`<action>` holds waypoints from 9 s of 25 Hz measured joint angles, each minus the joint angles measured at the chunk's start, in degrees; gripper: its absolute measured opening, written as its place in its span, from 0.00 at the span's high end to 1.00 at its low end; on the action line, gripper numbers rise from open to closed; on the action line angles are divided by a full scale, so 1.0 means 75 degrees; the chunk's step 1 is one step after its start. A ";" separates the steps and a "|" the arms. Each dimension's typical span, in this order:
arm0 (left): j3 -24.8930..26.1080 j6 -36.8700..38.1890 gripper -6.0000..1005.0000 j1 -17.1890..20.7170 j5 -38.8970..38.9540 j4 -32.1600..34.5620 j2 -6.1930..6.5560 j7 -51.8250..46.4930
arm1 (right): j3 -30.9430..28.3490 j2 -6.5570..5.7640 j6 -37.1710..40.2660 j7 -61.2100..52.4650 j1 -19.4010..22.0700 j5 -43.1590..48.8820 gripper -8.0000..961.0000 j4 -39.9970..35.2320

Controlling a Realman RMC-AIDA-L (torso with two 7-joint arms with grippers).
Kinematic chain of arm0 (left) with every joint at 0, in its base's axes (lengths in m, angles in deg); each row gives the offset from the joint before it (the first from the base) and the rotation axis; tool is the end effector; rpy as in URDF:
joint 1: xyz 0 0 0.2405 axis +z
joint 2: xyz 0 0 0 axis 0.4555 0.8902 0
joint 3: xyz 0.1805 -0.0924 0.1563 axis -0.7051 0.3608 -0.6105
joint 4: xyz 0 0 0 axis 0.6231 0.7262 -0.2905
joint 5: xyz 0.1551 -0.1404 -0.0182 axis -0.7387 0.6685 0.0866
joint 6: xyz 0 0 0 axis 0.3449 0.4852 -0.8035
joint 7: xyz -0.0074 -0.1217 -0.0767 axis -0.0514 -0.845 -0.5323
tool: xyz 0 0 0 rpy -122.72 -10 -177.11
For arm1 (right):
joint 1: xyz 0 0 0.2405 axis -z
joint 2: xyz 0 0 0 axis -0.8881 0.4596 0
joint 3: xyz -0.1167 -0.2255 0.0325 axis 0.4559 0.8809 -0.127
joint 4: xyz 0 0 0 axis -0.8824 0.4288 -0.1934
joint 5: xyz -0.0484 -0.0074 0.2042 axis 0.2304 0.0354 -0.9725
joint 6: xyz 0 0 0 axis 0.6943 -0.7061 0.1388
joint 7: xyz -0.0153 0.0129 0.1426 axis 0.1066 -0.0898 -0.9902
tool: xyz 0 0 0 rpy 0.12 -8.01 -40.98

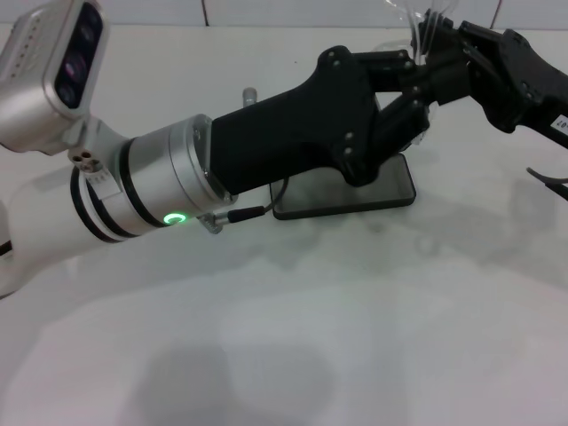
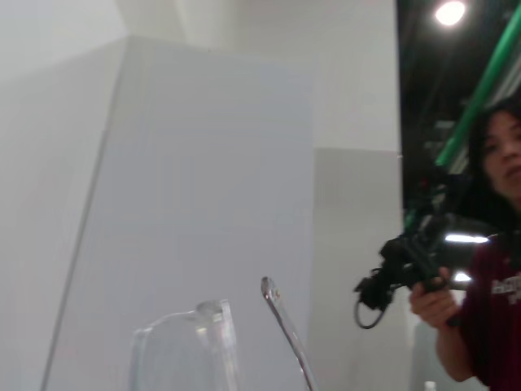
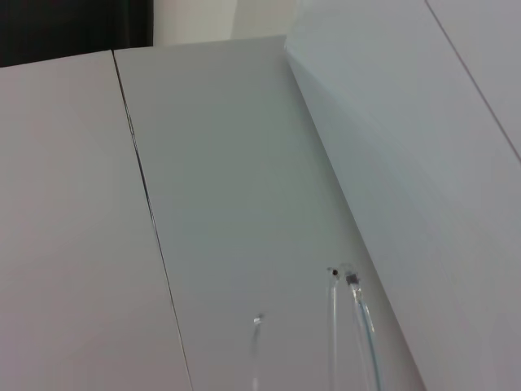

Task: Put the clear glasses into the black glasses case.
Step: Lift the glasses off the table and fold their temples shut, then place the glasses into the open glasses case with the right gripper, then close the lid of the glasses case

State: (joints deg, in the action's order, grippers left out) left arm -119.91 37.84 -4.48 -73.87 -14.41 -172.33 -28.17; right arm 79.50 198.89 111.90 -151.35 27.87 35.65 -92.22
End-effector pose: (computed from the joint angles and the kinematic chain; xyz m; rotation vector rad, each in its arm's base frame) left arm -0.1283 0.2981 -0.0454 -2.5673 -0.1843 -1.7311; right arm 0.1832 0.3270 0.0089 -2.4304 0.3979 1.6852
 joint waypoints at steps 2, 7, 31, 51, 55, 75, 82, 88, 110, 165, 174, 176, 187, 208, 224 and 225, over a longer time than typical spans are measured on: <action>0.0046 -0.0017 0.90 -0.0004 0.0001 -0.0047 0.0000 0.0024 | -0.0002 0.0001 -0.0018 0.0005 0.0007 -0.0025 0.92 0.0012; 0.0051 0.0042 0.90 -0.0003 0.0002 -0.0043 0.0007 0.0037 | -0.0054 0.0000 -0.0031 0.0008 0.0055 -0.0058 0.92 0.0016; 0.0355 -0.0045 0.90 -0.0185 0.0043 -0.0197 0.0002 -0.0013 | 0.0605 0.0001 -0.0545 0.0009 -0.0166 -0.0009 0.91 -0.0050; 0.0696 0.1095 0.90 0.0062 -0.0009 -0.0333 0.0313 -0.0031 | 0.0648 -0.0146 -0.0411 0.0036 0.0247 -0.0305 0.91 -0.0421; 0.1006 0.1466 0.90 0.0421 -0.0145 -0.0321 0.0993 -0.0179 | 0.0715 -0.0507 -0.0196 -0.0530 0.0824 0.0542 0.91 -0.1897; 0.5495 0.1539 0.90 0.1685 -0.3063 0.0527 0.0906 -0.1598 | 0.4042 -0.0042 -0.0770 -0.8553 0.1068 1.1416 0.91 -1.2444; 0.5512 0.1536 0.90 0.1681 -0.3086 0.0291 0.0832 -0.1506 | 0.5834 -0.0009 -0.1934 -0.9365 0.0545 1.3287 0.91 -1.2007; 0.5517 0.1536 0.90 0.1735 -0.3095 0.0173 0.0742 -0.1487 | 0.6586 -0.0003 -0.3014 -0.9347 0.0659 1.4241 0.91 -1.1580; 0.5525 0.1490 0.89 0.1925 -0.3074 0.0039 0.0632 -0.1262 | 0.7398 0.0000 -0.6457 -0.8823 0.1228 1.5425 0.90 -1.0105; 0.5525 0.1488 0.89 0.1993 -0.3064 -0.0026 0.0527 -0.1254 | 0.7551 -0.0006 -0.8799 -0.8605 0.1259 1.5433 0.90 -0.8406; 0.5526 0.1484 0.89 0.2025 -0.3041 -0.0028 0.0527 -0.1194 | 0.7558 -0.0001 -0.9354 -0.8211 0.1589 1.5445 0.89 -0.8462; 0.5571 0.1477 0.89 0.2039 -0.3040 -0.0035 0.0526 -0.1172 | 0.7560 0.0003 -0.9435 -0.8127 0.1662 1.5446 0.87 -0.8482; 0.5631 0.1486 0.89 0.2077 -0.3058 -0.0038 0.0496 -0.1172 | 0.7575 -0.0004 -0.9415 -0.8206 0.1979 1.5306 0.85 -0.8927; 0.5573 0.0559 0.87 0.0396 -0.4530 0.0193 0.0474 -0.1766 | 0.2479 -0.0208 -0.4115 -0.6729 0.4729 0.7295 0.84 -1.2089; 0.3506 -0.4193 0.85 -0.1570 -0.6189 -0.0218 0.0026 -0.2267 | -0.6569 -0.0169 0.2794 -0.3617 0.4867 0.3834 0.84 -0.6271; 0.3360 -0.4423 0.85 -0.1606 -0.6189 -0.0226 0.0023 -0.2300 | -0.6663 -0.0167 0.2797 -0.3550 0.4892 0.3878 0.84 -0.6173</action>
State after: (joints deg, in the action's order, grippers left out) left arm -94.71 4.67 -16.52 -120.29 -16.11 -172.16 -45.42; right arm 29.53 197.63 132.87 -177.98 64.56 64.73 -138.51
